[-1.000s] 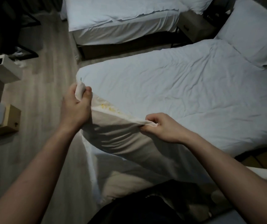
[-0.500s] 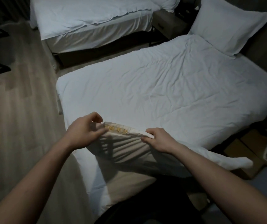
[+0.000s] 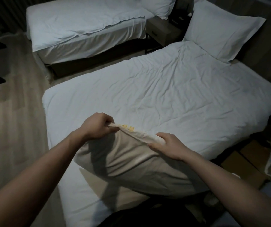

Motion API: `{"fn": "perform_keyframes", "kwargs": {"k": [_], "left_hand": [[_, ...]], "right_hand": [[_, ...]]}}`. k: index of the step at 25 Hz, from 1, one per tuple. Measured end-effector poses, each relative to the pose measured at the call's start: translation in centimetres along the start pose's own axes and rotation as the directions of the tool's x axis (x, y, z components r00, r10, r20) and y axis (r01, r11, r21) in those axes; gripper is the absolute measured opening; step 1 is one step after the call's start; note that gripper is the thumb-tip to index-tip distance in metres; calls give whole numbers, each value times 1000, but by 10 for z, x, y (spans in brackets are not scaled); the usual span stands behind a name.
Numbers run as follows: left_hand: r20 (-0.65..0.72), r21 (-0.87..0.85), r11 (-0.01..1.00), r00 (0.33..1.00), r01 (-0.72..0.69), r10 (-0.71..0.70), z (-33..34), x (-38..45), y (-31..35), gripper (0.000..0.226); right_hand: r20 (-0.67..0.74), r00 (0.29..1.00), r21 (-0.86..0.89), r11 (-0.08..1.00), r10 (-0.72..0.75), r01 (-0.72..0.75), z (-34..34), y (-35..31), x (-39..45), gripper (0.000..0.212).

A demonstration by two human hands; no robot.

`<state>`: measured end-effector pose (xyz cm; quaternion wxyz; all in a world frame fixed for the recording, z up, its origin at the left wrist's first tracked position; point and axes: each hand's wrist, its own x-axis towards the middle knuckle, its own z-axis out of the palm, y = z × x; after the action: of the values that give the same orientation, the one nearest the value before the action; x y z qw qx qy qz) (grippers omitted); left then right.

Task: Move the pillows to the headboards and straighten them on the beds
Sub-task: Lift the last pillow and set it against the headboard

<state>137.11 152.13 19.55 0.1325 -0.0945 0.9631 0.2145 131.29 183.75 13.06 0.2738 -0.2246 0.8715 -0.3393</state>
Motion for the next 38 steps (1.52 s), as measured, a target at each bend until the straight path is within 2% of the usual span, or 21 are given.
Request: {"fn": "perform_keyframes", "kwargs": {"k": [3, 5, 7, 10, 14, 19, 24, 31, 38], "left_hand": [[-63, -163, 986, 996, 45, -56, 10, 39, 57, 30], [-65, -194, 980, 996, 48, -62, 11, 62, 93, 31], [-71, -202, 978, 995, 48, -64, 8, 79, 127, 32], [-140, -179, 983, 988, 41, -67, -10, 92, 154, 28], [-171, -197, 979, 982, 51, -86, -23, 100, 165, 26], [-131, -265, 964, 991, -3, -33, -5, 141, 193, 23], [-228, -299, 947, 973, -113, 45, -7, 203, 237, 23], [-247, -261, 958, 968, -116, 50, -11, 282, 298, 19], [-284, -230, 972, 959, -50, -18, 4, 360, 361, 15]], "right_hand": [[55, 996, -119, 991, 75, -68, -48, 93, -12, 30], [45, 984, -145, 976, 173, -165, -85, 145, -11, 33], [75, 979, -140, 974, 190, -178, -120, 172, -4, 40], [53, 992, -69, 991, 117, -114, -160, 172, 4, 44], [-133, 989, 13, 998, 69, -68, -219, 168, 20, 47], [-303, 952, -101, 993, 31, -64, -295, 170, 33, 53], [-425, 905, -171, 982, -5, -76, -366, 174, 38, 56], [-458, 889, -142, 988, -12, -60, -433, 225, 61, 55], [-383, 924, -104, 993, 4, -48, -501, 285, 104, 52]]}}
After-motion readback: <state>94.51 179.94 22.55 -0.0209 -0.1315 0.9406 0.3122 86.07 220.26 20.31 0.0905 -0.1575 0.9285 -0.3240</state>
